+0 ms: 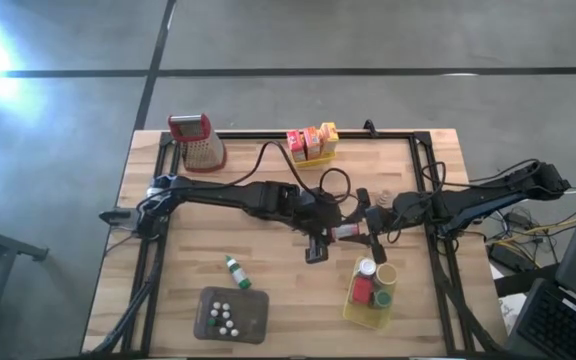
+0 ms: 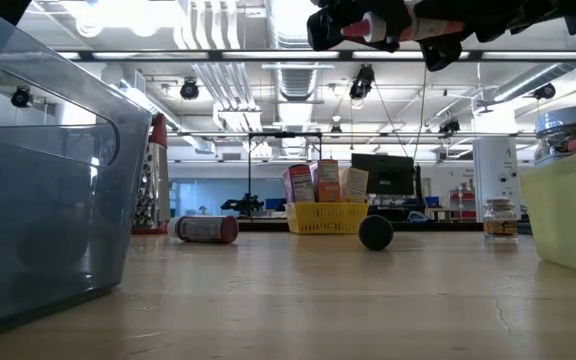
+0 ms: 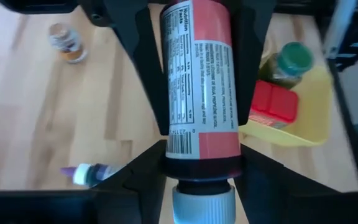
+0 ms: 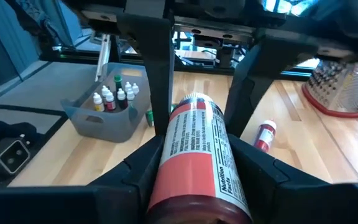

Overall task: Pick & Place Kitchen Items
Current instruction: Put the large pink food coloring bottle into the black bin

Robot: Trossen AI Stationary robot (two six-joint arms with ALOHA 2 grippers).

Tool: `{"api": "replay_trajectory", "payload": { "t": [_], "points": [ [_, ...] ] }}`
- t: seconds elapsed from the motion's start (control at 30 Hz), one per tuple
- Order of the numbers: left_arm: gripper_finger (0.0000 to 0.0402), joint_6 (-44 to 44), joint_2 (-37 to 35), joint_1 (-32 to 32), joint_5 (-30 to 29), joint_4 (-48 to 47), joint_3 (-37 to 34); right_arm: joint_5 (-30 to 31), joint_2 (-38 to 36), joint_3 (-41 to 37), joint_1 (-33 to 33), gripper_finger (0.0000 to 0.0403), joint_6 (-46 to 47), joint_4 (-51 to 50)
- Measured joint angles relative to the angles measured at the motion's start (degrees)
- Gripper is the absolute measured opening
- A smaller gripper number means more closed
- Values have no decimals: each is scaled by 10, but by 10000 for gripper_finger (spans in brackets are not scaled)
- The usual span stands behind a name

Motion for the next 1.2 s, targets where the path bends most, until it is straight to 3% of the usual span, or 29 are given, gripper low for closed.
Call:
{"api": "replay_trajectory", "payload": {
  "t": [0.17,0.3,0.4,0.53,0.63,0.77,0.97,1.2],
  "points": [
    [193,19,0,1,28,1,0,-3,0,0,0,155,1,0],
    [202,23,-20,2,27,-55,0,1,-4,0,0,148,6,-8],
    [203,1,-51,1,-11,-108,0,1,-8,0,0,142,6,-15],
    [204,-18,-106,-14,-121,-108,-35,1,-11,0,0,141,4,-16],
    [204,-19,-155,-41,-202,-34,-95,1,-10,0,0,146,-3,-6],
    [204,-2,-221,-73,-238,109,-212,2,-10,-1,0,148,-24,38],
    [204,24,-309,-97,-240,374,-403,2,-10,-2,0,138,-53,117],
    [204,43,-364,-98,-210,582,-557,2,-10,-2,0,150,-58,132]
  ]
}}
